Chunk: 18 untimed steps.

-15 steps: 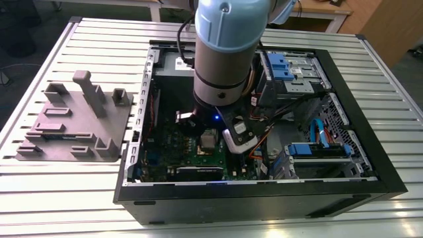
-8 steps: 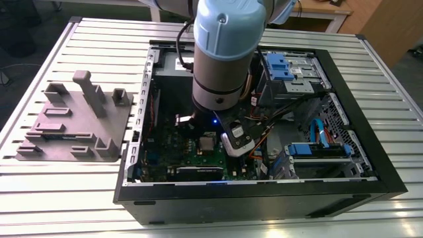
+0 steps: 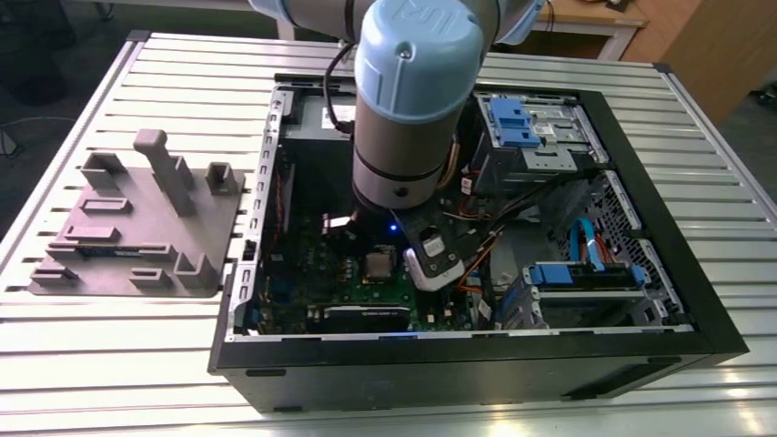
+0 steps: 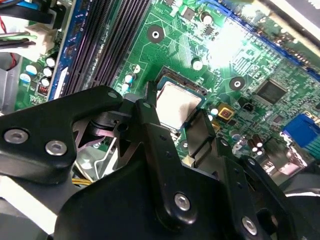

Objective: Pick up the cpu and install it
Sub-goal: 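Place the cpu into insertion slot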

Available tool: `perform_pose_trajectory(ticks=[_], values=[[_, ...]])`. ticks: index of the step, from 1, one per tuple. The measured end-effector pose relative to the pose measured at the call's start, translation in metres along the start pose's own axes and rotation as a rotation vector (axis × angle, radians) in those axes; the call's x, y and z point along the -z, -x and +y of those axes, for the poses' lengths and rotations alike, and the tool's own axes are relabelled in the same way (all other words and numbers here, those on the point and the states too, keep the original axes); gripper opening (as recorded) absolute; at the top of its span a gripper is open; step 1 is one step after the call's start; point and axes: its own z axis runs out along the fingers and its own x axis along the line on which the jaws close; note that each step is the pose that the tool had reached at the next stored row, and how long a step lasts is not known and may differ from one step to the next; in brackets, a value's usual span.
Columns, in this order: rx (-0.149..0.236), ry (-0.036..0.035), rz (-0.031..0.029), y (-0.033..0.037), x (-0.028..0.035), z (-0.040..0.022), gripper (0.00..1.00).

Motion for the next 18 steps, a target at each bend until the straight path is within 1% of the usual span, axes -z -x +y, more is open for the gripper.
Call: perform_pose_trajectory(ticks=[4,9,18], values=[[0.000,-0.0001,0.0001,-0.0009,-0.0043,-0.0002,0.47],[0.000,0.0000,0.0001,-0.0026,-0.0065,-0.0002,0.47],[0.000,0.0009,0.0001,-0.0028,-0.0098,0.0014,0.47]])
